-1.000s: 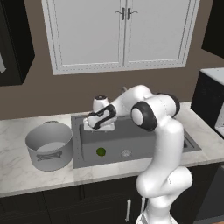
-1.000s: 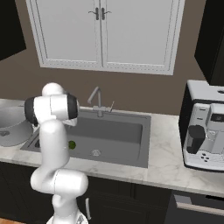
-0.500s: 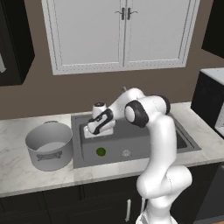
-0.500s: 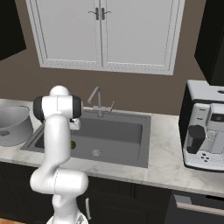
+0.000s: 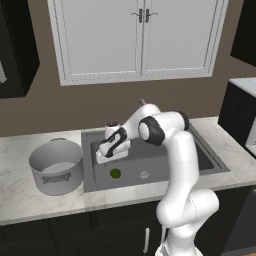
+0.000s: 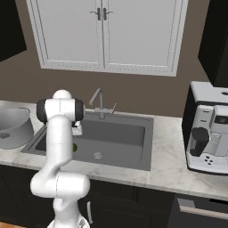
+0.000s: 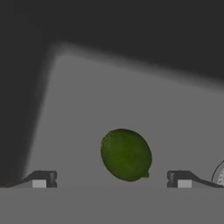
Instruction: Dump the lime from the pot into the sink. Then turn on the water and wash the lime. Then turn off the water and put the lime back in the pot.
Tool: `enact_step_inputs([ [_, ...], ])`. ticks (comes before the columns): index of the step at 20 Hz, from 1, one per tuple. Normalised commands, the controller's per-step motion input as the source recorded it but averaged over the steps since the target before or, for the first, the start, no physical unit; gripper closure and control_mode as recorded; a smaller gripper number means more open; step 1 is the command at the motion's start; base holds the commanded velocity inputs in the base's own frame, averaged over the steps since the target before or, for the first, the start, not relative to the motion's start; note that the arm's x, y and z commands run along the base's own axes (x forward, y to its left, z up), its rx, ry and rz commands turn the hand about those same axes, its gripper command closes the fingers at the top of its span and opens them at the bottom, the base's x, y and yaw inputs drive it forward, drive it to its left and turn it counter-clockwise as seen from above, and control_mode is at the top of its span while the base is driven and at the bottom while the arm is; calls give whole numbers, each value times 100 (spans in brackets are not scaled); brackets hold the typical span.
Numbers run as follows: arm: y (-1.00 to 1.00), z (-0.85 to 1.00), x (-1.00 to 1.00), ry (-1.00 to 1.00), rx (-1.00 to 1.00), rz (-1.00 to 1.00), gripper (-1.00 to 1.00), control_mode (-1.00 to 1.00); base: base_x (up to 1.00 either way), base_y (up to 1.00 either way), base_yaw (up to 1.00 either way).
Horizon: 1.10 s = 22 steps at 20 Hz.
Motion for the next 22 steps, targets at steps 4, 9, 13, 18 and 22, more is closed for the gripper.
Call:
enact_step_inputs([
  [4, 0, -29, 0, 5, -1, 10, -100, -100, 0, 0, 0],
  [9, 0, -36, 0, 5, -1, 9, -100, -100, 0, 0, 0],
  [13, 0, -29, 0, 3, -1, 9, -100, -100, 0, 0, 0],
  [18, -2, -20, 0, 1, -1, 9, -100, -100, 0, 0, 0],
  [22, -2, -19, 0, 0, -2, 8, -100, -100, 0, 0, 0],
])
